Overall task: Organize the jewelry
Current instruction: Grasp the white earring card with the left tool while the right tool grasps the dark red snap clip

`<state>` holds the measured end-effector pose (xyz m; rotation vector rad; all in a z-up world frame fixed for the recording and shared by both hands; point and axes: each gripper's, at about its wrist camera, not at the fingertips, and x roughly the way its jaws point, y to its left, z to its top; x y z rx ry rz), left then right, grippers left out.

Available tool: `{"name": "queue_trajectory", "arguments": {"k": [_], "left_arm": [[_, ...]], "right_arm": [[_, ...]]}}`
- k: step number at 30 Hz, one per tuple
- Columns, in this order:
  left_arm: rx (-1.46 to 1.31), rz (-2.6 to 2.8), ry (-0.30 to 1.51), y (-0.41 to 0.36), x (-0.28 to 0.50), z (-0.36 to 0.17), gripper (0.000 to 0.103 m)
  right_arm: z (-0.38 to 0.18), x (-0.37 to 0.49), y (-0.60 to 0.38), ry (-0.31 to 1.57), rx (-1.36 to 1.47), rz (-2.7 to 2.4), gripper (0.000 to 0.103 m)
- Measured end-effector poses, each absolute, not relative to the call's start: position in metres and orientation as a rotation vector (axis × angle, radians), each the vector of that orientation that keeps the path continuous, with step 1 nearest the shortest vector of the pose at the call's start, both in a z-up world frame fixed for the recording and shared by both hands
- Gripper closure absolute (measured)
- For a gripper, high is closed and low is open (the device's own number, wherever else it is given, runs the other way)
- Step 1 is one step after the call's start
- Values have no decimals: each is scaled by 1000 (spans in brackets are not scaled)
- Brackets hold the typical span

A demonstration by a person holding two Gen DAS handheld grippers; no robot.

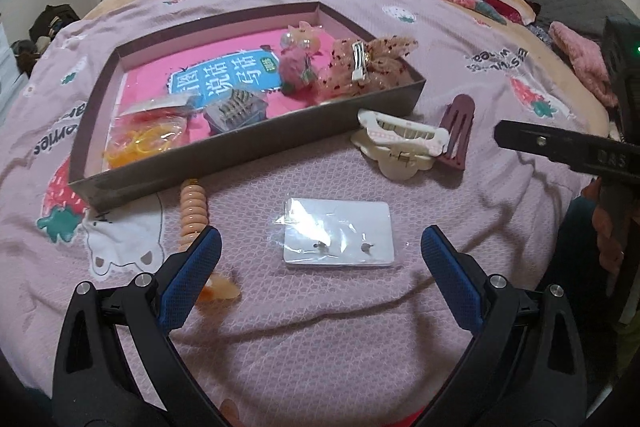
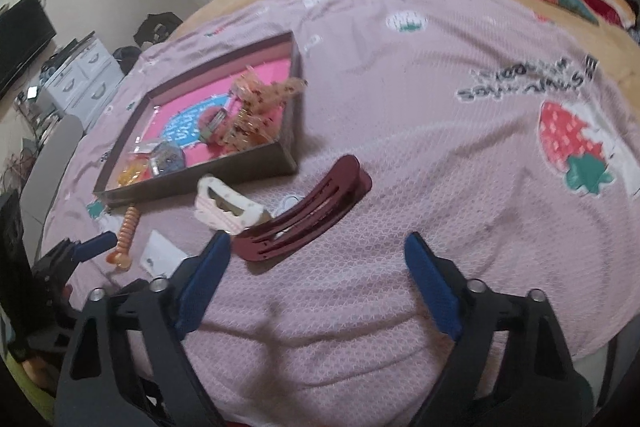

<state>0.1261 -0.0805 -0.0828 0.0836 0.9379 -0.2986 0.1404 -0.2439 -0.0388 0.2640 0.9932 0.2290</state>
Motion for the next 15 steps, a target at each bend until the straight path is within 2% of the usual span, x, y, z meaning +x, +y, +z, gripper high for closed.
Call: {"name": "queue_trajectory", "arguments": {"k": [3,6,15], "left_arm": [[93,-297,939,-82,128,-86,10],[100,-299,939,-84,131,-89,10],[101,-299,958,-87,142,-102,10]], "right_arm": [[-53,154,-246,1037,319,229,39],[-64,169,-250,1077,375,225,49],[-76,196,-250,1096,434,227,51]]}}
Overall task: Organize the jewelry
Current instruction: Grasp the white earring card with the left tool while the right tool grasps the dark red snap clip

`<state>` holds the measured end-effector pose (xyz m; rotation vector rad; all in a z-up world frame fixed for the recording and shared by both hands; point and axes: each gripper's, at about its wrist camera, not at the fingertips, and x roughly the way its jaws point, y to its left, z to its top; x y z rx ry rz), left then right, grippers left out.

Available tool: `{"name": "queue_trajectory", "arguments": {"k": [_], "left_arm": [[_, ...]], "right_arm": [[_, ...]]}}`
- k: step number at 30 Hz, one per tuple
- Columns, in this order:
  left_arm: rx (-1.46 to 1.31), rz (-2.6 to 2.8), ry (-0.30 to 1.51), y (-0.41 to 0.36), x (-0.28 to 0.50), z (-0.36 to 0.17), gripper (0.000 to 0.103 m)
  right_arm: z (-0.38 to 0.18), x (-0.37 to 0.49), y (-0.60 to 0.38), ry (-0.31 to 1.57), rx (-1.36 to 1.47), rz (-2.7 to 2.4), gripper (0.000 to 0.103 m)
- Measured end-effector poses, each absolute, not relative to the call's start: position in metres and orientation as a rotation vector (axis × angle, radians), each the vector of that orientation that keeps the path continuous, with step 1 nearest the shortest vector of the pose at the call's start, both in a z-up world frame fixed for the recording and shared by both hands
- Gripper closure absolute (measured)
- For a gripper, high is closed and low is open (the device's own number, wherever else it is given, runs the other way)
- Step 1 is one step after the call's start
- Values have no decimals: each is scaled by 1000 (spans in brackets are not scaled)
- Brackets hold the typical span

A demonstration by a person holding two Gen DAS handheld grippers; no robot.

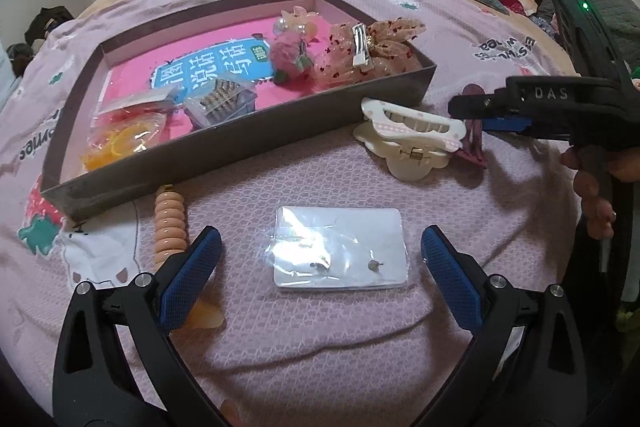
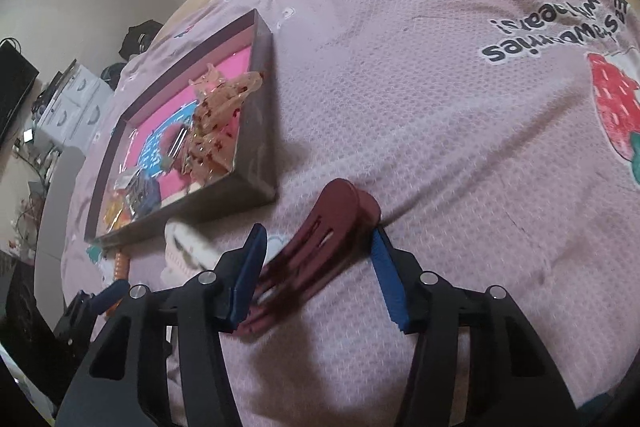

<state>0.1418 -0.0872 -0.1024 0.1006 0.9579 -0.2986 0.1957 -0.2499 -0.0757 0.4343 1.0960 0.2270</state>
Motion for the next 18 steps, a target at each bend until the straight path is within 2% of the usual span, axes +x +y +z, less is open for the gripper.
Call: {"name": "queue_trajectory", "arguments": {"k": [1,5,12,18], "left_arm": [[97,-299,961,-87,143,-104,10],[96,-290,962,-89,147,-109,10],[122,-282,949,-95,148,-110,11],[163,-296,935,-100,144,-108,37]], "right_arm": [[-76,198,-249,1096,436,226,52],[-77,206,-247,1088,407,199,67],[-70,209,-236,1033,306,198,78],[-56,193,-234,968,237,203,79]]}}
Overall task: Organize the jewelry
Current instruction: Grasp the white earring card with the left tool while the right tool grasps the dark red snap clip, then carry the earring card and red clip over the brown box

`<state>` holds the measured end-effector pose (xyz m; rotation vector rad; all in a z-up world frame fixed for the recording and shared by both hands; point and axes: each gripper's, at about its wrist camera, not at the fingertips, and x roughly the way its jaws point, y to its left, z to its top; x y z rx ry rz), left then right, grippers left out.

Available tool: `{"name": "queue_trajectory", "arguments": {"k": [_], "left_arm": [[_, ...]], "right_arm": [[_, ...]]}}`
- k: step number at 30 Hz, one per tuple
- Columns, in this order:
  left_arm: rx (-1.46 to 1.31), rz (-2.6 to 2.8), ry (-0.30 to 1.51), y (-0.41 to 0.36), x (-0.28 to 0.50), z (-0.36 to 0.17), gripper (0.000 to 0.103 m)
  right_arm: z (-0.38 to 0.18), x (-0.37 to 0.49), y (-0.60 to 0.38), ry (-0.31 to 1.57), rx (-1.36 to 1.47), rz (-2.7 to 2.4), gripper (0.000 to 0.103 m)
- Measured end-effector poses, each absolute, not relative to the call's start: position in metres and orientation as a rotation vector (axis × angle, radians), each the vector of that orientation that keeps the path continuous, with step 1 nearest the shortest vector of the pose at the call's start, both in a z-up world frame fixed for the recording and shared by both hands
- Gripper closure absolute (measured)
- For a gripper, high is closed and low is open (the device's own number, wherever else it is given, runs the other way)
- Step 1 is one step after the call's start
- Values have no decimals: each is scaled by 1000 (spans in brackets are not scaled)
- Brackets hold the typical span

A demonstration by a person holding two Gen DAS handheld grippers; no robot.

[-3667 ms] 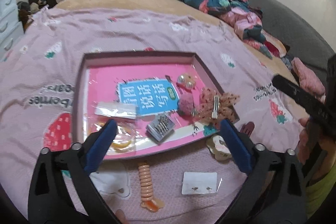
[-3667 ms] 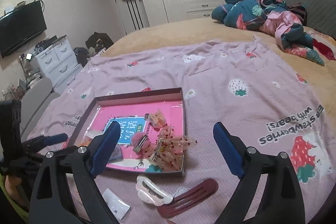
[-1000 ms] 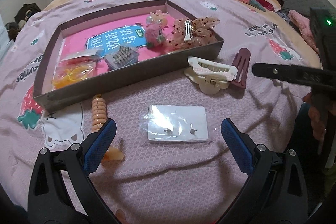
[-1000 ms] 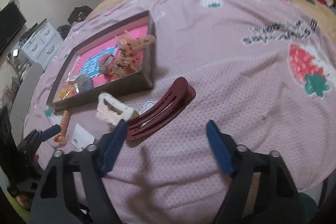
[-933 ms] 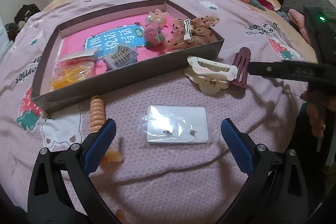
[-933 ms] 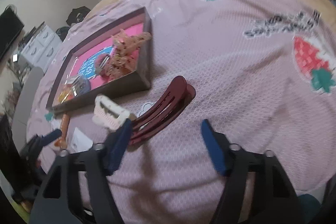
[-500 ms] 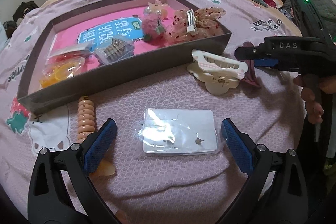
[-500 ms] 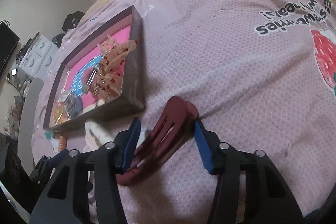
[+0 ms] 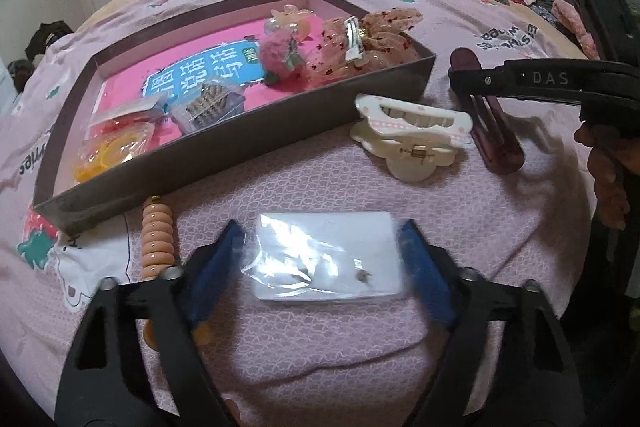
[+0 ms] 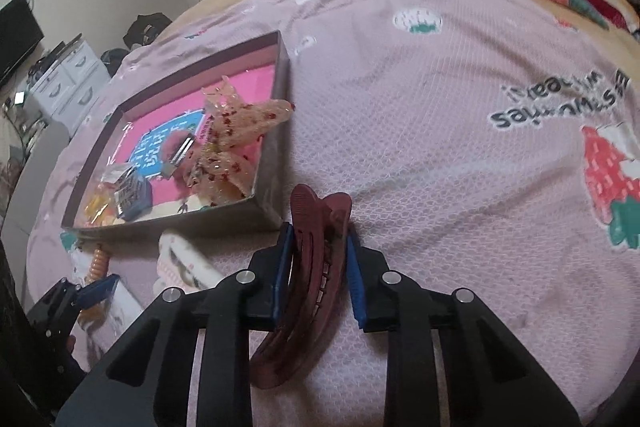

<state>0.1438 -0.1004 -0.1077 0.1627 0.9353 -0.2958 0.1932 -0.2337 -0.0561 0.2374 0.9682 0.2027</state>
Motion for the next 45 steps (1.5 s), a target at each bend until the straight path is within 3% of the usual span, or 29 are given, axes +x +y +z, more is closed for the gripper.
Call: {"name": "queue_trajectory", "arguments": {"k": [2,3,4,26,45], "left_arm": [[170,-304,936,-101,143,-106,42],[169,-307,936,-101,142,-106,44],[162,-311,936,-100,142,-105,44],[36,-257,851,-52,132,-52,45],[-53,-100,783,19,146,-25,45]], "right_arm": [[-52,187,-234,947,222,200,80],[-49,185,-233,937,218,198,90],[-46,181,-236,925,224,201,90],[20,131,-202,783,157,325,90],[65,155,-131,700,104,486,90]]}}
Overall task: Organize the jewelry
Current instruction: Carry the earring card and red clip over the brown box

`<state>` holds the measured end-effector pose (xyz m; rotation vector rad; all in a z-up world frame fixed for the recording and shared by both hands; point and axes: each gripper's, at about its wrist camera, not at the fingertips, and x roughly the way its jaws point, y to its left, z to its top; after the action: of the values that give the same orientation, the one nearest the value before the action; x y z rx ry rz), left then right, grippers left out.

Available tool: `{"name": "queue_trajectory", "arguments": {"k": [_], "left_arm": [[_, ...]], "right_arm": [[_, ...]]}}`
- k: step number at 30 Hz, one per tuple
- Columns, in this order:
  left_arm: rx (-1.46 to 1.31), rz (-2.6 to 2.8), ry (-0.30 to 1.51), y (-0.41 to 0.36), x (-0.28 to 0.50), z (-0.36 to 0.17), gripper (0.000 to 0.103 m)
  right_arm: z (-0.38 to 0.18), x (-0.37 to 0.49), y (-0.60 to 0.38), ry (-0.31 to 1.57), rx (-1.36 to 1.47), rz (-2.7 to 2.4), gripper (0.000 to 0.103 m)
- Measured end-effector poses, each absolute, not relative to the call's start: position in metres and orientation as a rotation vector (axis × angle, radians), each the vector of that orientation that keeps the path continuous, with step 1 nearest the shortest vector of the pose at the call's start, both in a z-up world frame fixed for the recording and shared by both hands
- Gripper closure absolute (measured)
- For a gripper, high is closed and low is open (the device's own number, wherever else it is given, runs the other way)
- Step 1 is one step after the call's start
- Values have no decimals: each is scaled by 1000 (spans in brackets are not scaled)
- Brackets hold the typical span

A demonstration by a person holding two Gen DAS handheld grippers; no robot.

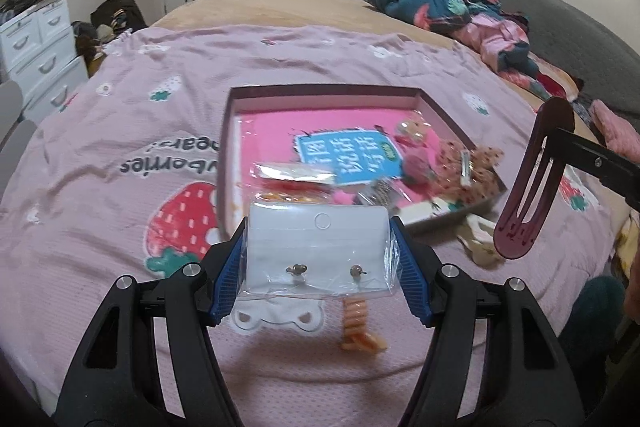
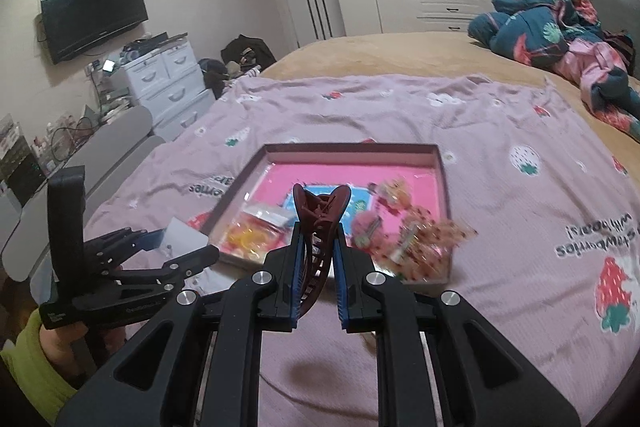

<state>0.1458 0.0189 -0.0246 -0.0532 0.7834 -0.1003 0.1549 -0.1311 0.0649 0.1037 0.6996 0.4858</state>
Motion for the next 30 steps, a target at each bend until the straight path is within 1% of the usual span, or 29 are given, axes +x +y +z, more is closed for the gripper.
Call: {"name": "queue_trajectory", "arguments": {"k": [9,17,23,30], "left_arm": [[-79,-67,771,32,158,-17,45],[-51,-70,759,25,192,-3,45],[-35,-84,765,14,221,-2,45],[-31,-100,798,1,239,-21,45]], "right_arm": [[78,181,-123,667,113,491,90],[84,216,-141,651,127,403,90],[75,235,-157,663,146,345,90],[49,246,-168,710,159,317,90]]}}
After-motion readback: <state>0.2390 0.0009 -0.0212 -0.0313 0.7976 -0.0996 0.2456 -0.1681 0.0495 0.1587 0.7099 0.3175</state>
